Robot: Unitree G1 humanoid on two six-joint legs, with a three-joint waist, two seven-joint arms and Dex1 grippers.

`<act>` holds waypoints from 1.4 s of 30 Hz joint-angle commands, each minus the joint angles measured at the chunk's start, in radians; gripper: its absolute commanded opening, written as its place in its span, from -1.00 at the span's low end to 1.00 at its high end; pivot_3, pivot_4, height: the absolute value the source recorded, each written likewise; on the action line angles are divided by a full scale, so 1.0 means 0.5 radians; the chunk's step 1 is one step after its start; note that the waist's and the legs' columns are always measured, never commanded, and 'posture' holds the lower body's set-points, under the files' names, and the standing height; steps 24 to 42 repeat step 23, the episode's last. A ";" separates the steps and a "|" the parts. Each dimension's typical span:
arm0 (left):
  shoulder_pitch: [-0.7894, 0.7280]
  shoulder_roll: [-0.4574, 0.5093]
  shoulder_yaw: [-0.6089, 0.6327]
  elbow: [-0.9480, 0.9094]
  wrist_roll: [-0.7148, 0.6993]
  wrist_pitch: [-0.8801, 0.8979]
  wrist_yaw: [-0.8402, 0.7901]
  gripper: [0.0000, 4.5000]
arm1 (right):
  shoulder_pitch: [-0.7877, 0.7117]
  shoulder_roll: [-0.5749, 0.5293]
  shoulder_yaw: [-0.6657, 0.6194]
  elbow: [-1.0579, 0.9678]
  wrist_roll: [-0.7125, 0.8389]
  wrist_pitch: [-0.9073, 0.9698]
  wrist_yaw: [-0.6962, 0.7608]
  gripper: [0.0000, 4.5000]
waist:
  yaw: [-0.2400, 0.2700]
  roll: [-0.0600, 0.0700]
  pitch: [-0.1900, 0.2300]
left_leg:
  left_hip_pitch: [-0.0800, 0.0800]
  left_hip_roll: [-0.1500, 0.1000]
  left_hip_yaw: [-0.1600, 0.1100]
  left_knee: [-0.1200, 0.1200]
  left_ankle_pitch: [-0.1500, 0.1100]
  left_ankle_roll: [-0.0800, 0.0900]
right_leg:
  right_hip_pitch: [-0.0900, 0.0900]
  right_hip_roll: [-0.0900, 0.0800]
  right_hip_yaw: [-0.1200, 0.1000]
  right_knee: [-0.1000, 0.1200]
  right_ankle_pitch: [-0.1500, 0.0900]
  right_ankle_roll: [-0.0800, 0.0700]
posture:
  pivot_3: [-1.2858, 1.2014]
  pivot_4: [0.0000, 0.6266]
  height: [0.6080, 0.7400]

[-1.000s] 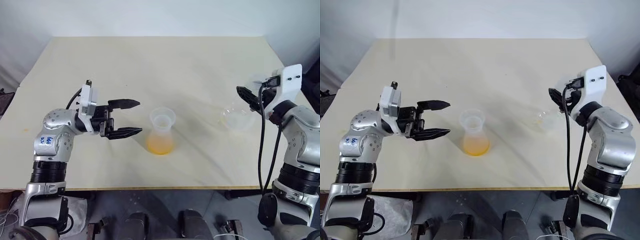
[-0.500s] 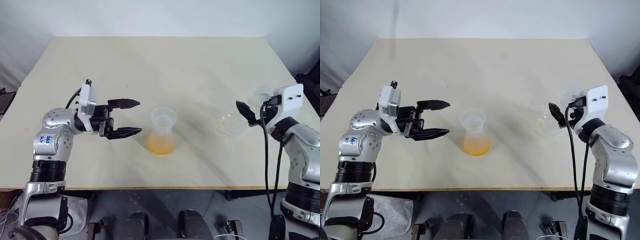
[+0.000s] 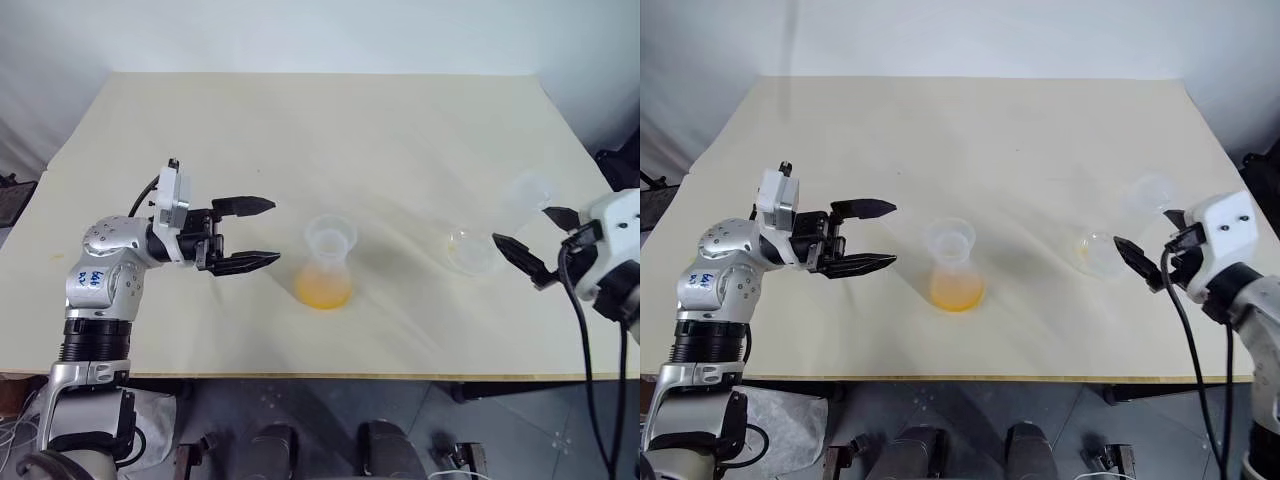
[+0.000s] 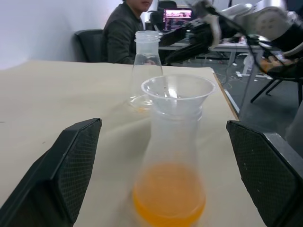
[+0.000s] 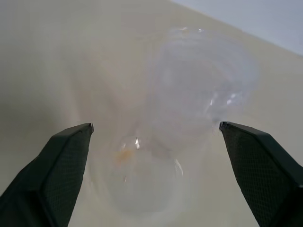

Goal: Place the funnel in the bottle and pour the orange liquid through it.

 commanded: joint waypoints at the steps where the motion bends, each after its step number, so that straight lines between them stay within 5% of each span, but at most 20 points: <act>1: 0.024 0.058 0.075 -0.040 0.047 -0.078 0.045 1.00 | 0.131 -0.120 -0.185 -0.095 0.102 -0.050 0.178 0.99 | 0.005 0.000 0.000 | 0.000 0.001 0.000 0.000 0.000 0.000 | 0.000 0.001 0.000 0.000 0.000 0.000 | 0.03 -0.52 1.00; 10: 0.259 0.220 0.219 -0.069 -0.068 -0.011 -0.121 1.00 | 0.282 -0.127 -0.361 0.002 0.495 -0.382 0.700 0.99 | 0.006 0.000 0.000 | 0.001 0.003 0.003 0.000 0.000 0.000 | 0.002 0.002 0.000 -0.004 0.000 0.000 | 0.03 -0.52 1.00; 18: 0.466 0.330 0.328 -0.032 -0.080 -0.069 -0.256 1.00 | 0.143 -0.240 -0.082 0.597 0.417 -0.888 1.236 0.99 | 0.028 0.000 0.000 | 0.003 0.006 0.002 0.001 0.000 0.000 | 0.013 0.003 -0.003 -0.021 0.000 0.001 | 0.03 -0.52 1.00; 42: 0.551 0.296 0.338 -0.128 -0.117 -0.054 -0.247 1.00 | 0.085 -0.258 0.062 0.731 0.352 -1.021 1.299 0.99 | 0.033 0.000 0.000 | 0.003 0.005 -0.002 -0.001 0.000 0.001 | 0.013 0.002 -0.005 -0.022 0.001 0.001 | 0.03 -0.52 1.00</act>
